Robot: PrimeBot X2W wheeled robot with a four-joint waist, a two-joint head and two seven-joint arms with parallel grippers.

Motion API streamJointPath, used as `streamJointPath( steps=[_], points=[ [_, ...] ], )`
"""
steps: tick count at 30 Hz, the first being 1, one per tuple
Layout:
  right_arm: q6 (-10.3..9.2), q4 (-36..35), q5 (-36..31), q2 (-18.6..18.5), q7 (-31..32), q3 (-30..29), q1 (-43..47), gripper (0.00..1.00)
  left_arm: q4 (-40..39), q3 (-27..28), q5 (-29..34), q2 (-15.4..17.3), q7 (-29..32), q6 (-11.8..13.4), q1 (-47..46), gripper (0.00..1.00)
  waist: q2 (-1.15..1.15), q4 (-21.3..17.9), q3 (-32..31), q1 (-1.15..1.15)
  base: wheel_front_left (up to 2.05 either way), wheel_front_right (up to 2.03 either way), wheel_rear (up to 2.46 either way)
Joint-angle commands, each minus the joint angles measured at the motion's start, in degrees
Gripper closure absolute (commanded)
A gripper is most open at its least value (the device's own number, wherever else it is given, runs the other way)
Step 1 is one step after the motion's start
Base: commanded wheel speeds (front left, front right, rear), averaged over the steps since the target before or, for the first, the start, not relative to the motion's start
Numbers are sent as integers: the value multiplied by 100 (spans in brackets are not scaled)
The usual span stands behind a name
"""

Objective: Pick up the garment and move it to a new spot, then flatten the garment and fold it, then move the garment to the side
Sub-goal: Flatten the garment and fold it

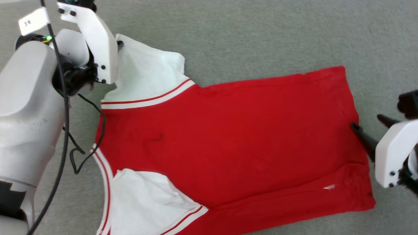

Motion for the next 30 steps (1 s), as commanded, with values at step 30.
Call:
streamJointPath(
  steps=[30],
  points=[
    [-4,3556,-66,-571,276,47,-2231,0,-3645,-339,235,560,-125,447,1064,100,0,1384,194,0,0,0,0]
  ],
)
